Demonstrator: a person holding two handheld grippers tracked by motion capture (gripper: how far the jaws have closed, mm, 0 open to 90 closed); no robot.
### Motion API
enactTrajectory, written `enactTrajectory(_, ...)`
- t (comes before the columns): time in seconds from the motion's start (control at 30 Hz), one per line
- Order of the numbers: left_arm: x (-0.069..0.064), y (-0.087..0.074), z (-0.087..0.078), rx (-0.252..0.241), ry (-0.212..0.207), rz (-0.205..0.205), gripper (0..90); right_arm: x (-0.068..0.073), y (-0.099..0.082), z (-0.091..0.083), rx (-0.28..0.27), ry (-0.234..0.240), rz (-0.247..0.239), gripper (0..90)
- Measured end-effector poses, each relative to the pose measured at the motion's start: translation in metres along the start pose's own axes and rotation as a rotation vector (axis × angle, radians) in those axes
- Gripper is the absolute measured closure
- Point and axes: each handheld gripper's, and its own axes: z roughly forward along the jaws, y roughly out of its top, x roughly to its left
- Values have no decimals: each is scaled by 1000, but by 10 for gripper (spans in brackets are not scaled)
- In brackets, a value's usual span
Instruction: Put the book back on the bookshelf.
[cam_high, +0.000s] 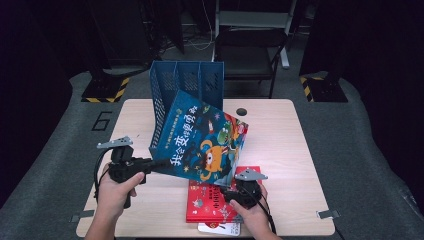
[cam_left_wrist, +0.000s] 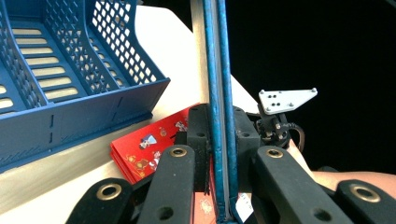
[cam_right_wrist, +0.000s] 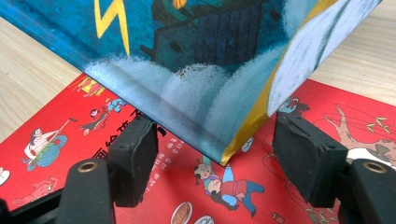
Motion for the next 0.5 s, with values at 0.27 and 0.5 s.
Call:
enactTrajectory(0.27, -3, 4, 2, 9, 3, 2, 819, 1, 0, 0, 2, -6, -20, 323)
enactTrajectory(0.5, -8, 15, -2, 8, 10, 8, 814, 3, 2, -6, -60, -14, -21, 327)
